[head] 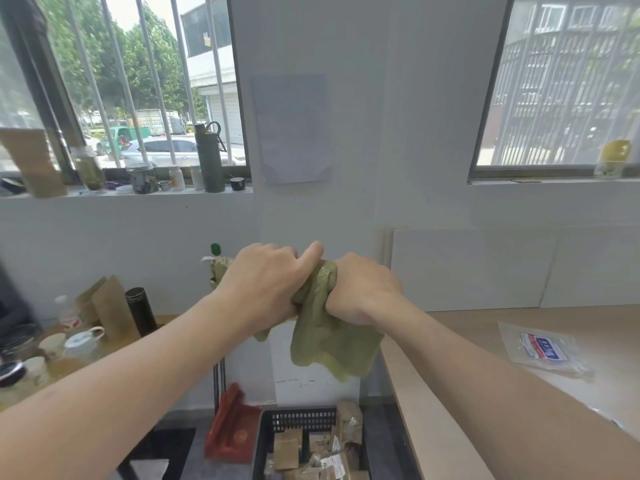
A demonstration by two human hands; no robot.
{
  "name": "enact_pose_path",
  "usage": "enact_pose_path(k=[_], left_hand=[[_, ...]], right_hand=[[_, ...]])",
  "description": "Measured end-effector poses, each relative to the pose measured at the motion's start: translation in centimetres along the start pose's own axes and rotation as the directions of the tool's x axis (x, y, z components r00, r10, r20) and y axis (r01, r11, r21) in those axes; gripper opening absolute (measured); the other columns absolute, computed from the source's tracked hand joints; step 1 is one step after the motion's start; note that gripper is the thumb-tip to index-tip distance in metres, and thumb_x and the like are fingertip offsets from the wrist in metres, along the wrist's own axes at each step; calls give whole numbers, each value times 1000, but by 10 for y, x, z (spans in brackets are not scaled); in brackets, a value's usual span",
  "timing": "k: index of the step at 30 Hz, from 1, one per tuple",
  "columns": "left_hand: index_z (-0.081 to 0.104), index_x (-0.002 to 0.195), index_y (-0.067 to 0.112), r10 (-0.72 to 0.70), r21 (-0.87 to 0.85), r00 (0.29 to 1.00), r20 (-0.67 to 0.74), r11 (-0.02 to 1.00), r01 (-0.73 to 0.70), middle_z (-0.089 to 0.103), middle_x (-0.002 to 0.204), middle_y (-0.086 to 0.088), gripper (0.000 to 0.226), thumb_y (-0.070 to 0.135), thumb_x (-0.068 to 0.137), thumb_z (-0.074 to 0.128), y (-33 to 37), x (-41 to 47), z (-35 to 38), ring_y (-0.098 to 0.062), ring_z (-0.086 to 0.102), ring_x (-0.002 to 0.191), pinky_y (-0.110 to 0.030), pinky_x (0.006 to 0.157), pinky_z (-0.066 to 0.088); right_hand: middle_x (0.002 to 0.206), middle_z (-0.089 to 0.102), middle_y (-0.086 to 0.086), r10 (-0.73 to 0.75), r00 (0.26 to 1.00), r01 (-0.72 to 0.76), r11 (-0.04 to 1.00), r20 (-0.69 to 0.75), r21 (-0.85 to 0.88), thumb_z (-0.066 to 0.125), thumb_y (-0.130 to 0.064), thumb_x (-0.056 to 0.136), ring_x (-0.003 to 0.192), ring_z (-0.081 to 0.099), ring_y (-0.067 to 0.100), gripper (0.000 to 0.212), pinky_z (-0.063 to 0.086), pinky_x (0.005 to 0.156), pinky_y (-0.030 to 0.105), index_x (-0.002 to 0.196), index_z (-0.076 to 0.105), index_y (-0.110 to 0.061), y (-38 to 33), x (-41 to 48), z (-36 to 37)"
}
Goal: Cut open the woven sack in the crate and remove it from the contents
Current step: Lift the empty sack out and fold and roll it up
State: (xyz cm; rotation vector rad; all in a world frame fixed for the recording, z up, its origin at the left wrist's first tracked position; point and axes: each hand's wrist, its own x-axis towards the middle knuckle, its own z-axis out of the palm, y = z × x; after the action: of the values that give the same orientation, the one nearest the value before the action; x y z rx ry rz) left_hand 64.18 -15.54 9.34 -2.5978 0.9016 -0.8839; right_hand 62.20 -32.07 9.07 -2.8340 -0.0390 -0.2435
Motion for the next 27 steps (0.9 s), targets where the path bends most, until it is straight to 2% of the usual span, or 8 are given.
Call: enact_pose_path(k=[2, 5, 10, 13, 18, 20, 23, 27], left_hand=[[59, 102, 11, 23, 21, 994, -106, 1000, -21, 55, 55, -1, 61, 30, 50, 84, 1, -5, 10, -28, 53, 43, -29, 44, 36], [41, 74, 14, 10, -1, 994, -113, 1000, -10, 46, 45, 1, 47, 20, 48, 80, 3, -9, 19, -25, 33, 34, -24, 42, 23], [38, 87, 19, -70, -39, 996, 54, 997, 72, 48, 59, 6, 27, 26, 70, 58, 4, -9, 17, -25, 48, 49, -27, 45, 28], [41, 89, 23, -156, -115, 973, 167, 978, 177, 50, 65, 7, 27, 33, 70, 58, 1, -4, 8, -25, 58, 61, -31, 54, 43], [48, 87, 27, -212, -165, 954, 212, 954, 249, 55, 71, 8, 27, 40, 68, 63, -6, 1, 3, -22, 60, 66, -32, 58, 46], [55, 84, 27, -237, -258, 937, 256, 918, 302, 60, 71, 8, 24, 39, 66, 66, -4, 5, -4, -23, 62, 68, -33, 62, 51], [62, 75, 20, -213, -475, 913, 349, 799, 368, 67, 67, 5, 21, 37, 65, 70, -6, 10, -14, -22, 64, 65, -37, 64, 58], [64, 73, 7, -80, -621, 894, 441, 691, 369, 69, 68, -11, 26, 29, 65, 75, -11, 11, -18, -27, 61, 59, -44, 58, 57]], right_hand=[[76, 65, -1, 15, 997, -18, 999, 80, 38, 58, -19, 74, 66, 60, 23, 11, 41, 54, 27, 84, 63, -22, -1, -2, -2], [74, 64, 0, -20, 992, 19, 1000, 122, 14, 59, -17, 75, 63, 60, 21, 6, 41, 51, 25, 81, 61, -19, 0, -5, -4], [78, 61, -3, -142, 985, 149, 987, 103, -64, 61, -17, 73, 75, 62, 25, 19, 47, 67, 34, 89, 53, -23, 3, -8, -3], [105, 56, -3, -278, 960, 270, 944, -17, -190, 74, -36, 70, 100, 57, 23, 54, 41, 95, 44, 114, 45, -23, 8, -10, -2], [146, 41, 4, -294, 950, 311, 913, 102, -263, 87, -68, 51, 138, 38, 25, 139, 25, 115, 51, 157, 14, -16, 4, -17, -4], [135, 50, 3, -303, 952, 277, 909, -39, -312, 88, -70, 45, 126, 49, 25, 131, 34, 107, 49, 150, 29, -17, 7, -13, 0], [93, 63, 1, -378, 853, 192, 868, -359, -459, 91, -40, 51, 83, 64, 27, 71, 39, 73, 39, 111, 59, -18, 12, -3, 9], [67, 59, 2, -474, 694, 230, 859, -543, -457, 76, -5, 57, 57, 57, 29, 33, 29, 58, 33, 84, 59, -15, 18, 0, 17]])
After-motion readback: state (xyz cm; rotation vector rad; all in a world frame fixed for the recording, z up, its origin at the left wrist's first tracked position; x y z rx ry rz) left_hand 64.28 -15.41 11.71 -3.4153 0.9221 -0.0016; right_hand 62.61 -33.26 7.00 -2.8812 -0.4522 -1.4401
